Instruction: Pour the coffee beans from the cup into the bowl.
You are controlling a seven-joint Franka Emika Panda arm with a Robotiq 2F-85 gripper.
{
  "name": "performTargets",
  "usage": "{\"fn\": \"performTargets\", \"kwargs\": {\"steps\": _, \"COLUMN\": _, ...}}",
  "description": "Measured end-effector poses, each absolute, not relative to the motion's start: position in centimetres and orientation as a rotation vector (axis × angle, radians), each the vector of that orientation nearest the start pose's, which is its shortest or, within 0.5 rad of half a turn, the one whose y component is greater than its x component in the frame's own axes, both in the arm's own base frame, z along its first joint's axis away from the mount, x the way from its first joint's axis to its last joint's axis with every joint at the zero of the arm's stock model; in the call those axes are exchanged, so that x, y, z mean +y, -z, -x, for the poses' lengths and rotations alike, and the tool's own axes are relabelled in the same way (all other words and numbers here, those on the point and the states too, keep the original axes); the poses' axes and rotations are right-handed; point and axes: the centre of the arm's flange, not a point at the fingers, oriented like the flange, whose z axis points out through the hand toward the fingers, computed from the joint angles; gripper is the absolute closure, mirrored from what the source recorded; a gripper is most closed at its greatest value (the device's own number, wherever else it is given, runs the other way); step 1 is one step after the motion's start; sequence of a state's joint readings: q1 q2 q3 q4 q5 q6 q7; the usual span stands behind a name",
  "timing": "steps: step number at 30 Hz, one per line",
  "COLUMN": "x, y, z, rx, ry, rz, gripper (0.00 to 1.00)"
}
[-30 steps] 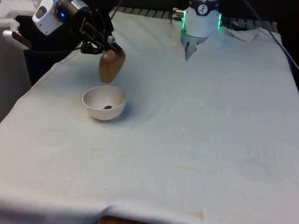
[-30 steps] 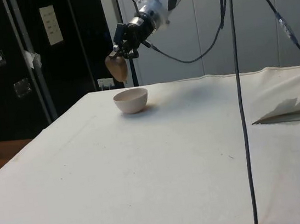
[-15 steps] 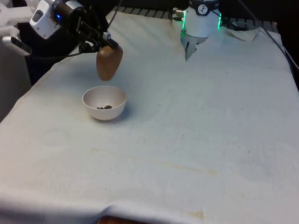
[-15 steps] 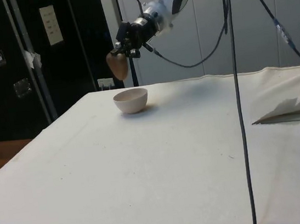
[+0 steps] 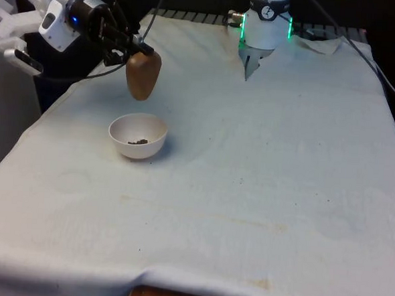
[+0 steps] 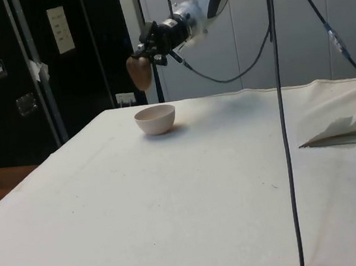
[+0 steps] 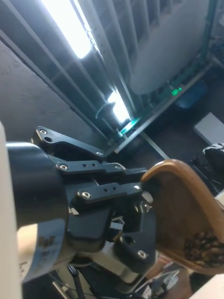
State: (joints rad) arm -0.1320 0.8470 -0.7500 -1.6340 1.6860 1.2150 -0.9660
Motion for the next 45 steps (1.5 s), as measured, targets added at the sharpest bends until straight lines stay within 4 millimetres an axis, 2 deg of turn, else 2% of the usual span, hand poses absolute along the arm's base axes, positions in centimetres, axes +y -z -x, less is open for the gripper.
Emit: {"fn": "performTargets", "kwargs": {"steps": 45, "x": -34.3, "y": -23.3, "z": -54.9, "rx": 0.350, "ry": 0.515, "rz": 1.467, "gripper": 0.99}}
